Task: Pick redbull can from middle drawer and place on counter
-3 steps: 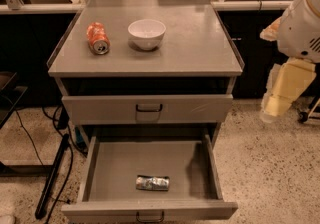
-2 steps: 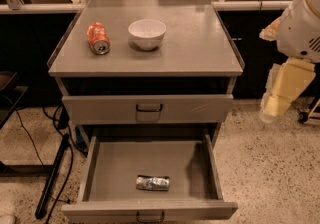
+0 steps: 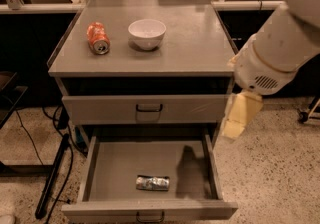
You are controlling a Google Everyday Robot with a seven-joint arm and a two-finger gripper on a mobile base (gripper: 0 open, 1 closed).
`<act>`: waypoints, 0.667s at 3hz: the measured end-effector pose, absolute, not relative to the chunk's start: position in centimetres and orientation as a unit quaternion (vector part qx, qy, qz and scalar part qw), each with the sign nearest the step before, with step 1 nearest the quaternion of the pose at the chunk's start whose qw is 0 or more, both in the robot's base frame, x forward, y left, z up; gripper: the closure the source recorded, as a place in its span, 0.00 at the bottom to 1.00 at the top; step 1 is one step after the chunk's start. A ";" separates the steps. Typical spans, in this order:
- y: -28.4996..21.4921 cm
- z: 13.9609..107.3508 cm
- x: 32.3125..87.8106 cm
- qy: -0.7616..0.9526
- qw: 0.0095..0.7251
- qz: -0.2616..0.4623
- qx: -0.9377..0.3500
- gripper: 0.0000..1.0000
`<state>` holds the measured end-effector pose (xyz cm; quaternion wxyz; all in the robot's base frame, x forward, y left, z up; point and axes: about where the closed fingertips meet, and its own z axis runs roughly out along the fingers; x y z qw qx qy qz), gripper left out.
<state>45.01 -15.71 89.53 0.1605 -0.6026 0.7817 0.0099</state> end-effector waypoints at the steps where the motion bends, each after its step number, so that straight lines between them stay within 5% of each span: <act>1: -12.6 85.9 45.9 0.772 0.163 0.032 -0.613 0.00; 2: -12.1 85.6 45.7 0.770 0.162 0.032 -0.616 0.00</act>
Offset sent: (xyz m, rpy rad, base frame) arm 0.0079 0.0283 -0.0337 0.0315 0.0194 0.0327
